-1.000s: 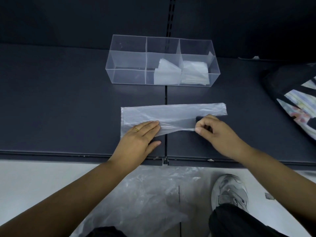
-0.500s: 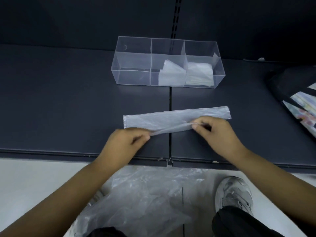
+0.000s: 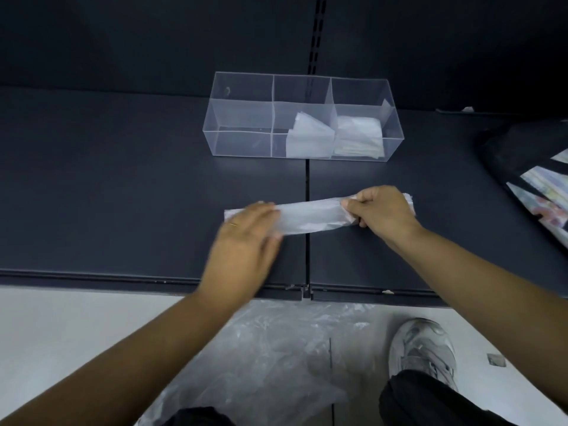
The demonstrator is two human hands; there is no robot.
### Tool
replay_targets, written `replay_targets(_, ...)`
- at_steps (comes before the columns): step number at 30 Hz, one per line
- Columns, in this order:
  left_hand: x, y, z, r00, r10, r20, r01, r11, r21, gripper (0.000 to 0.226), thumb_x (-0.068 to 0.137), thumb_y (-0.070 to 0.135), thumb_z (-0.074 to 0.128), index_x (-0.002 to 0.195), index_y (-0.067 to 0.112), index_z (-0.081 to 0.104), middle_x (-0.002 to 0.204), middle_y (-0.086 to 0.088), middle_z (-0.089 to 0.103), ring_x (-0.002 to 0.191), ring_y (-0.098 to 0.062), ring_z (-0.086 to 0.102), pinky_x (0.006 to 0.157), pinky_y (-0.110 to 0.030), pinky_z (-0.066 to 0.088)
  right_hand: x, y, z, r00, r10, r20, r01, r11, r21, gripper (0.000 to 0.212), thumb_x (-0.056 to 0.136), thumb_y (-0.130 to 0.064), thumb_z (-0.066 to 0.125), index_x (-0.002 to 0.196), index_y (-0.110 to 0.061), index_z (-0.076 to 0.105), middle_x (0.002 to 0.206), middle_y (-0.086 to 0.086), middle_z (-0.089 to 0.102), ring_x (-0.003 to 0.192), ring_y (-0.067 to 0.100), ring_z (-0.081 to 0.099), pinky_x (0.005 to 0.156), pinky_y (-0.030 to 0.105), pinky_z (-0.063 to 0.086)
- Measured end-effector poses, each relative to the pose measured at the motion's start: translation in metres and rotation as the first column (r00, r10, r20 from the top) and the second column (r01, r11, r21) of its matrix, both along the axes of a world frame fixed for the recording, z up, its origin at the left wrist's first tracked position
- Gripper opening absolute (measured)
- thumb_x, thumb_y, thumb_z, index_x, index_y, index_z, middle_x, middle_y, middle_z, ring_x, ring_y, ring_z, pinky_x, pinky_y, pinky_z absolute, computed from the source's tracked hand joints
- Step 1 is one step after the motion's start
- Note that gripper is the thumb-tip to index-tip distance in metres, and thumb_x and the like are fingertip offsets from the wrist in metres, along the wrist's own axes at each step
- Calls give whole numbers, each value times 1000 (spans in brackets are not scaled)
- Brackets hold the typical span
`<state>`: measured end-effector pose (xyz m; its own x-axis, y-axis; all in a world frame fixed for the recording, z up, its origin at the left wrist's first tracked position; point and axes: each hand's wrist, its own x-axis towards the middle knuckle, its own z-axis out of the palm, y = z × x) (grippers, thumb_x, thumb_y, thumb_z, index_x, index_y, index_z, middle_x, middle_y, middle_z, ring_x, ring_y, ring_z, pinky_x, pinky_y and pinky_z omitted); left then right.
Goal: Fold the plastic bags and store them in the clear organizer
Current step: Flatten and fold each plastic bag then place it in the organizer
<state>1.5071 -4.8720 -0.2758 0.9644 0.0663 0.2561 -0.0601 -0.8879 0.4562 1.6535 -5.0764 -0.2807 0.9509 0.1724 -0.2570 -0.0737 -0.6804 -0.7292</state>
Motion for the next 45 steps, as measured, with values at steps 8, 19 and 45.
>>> replay_targets(8, -1, -9, -34, 914, -8, -406, 185, 898, 400, 75, 88, 66, -6, 150, 25, -9, 161, 1, -8, 147, -23, -12, 118, -52, -3, -20, 13, 9, 927, 47, 371, 26, 981, -190, 21, 83, -8, 63, 104, -14, 64, 103, 5, 58, 90, 23, 59, 83, 35, 48)
replay_targets(19, -2, -9, -31, 919, -44, -393, 211, 894, 394, 73, 91, 63, 13, 151, 23, 22, 159, -2, 18, 146, -33, 13, 112, -64, 15, -49, -18, -32, 728, 663, 174, -415, 629, -658, 85, 86, -69, 6, 152, -18, -7, 160, 0, -13, 146, 14, -16, 118, 34, -12)
replay_targets(45, 13, -18, -16, 896, -365, -252, 413, 894, 174, 90, 84, 73, 37, 150, 13, 24, 159, -3, 17, 148, -16, 2, 120, -38, 2, -62, -116, 43, 886, -32, -463, 165, 955, 248, 14, 83, 0, 67, 95, -4, 60, 61, 3, 62, 53, 12, 54, 49, 20, 45)
